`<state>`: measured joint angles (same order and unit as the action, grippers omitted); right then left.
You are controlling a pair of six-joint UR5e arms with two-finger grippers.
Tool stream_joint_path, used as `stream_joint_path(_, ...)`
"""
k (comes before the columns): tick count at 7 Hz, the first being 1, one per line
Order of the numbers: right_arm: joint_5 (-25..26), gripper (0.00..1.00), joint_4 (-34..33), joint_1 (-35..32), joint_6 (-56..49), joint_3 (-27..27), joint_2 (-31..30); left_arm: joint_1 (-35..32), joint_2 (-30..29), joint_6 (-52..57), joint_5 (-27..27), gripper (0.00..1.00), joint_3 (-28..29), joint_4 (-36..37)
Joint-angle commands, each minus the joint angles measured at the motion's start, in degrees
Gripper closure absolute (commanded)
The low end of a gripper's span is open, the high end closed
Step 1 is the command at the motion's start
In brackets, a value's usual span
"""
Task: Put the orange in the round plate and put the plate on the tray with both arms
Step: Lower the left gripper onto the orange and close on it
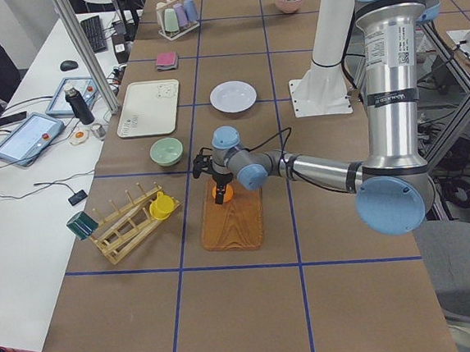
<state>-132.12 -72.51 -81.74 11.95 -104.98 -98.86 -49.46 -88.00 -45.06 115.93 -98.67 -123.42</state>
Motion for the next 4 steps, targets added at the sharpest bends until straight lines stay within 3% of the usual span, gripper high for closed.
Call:
stream_joint_path(1, 0.5, 0.00, 0.0, 0.0, 0.0, 0.0, 0.0, 1.4, 0.0, -1.2, -0.3, 0.01, 0.1, -0.1)
stream_joint_path(2, 0.5, 0.00, 0.0, 0.0, 0.0, 0.0, 0.0, 1.4, 0.0, -1.2, -0.3, 0.04, 0.1, -0.1)
stream_joint_path(4, 0.5, 0.00, 0.0, 0.0, 0.0, 0.0, 0.0, 1.3, 0.9, -0.8, -0.3, 0.58, -0.6, -0.2)
